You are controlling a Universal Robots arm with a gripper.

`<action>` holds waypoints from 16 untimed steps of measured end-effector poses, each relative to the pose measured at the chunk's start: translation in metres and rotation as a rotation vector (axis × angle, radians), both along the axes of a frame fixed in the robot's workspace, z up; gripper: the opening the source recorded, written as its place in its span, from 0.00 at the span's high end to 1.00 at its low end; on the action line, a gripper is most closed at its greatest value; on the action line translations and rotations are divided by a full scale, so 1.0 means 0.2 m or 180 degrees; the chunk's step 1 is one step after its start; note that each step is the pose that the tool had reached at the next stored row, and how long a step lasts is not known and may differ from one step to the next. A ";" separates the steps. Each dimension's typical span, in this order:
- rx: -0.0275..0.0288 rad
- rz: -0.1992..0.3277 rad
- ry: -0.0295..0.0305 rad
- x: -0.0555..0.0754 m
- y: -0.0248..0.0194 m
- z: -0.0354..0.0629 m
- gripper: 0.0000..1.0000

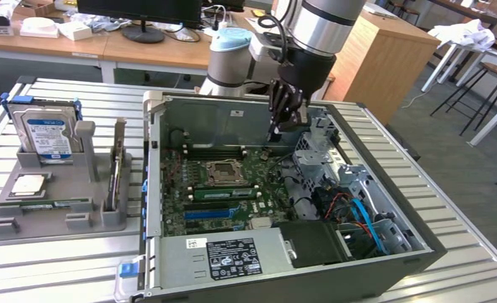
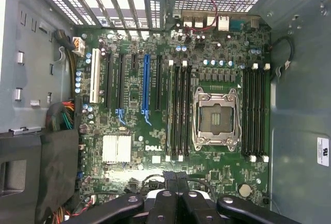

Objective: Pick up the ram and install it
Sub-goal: 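Press down the ram until it locks into place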

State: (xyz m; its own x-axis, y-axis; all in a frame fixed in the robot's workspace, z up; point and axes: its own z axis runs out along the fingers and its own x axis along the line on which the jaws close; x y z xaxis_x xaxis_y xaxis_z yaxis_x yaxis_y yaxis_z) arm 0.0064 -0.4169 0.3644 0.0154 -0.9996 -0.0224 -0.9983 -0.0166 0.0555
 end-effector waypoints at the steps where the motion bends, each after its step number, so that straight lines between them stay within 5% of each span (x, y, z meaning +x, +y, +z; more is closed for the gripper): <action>1: 0.0000 0.0000 0.0000 0.00 0.000 0.000 0.90; 16: 0.0000 0.0000 0.0000 0.00 0.000 -0.054 0.90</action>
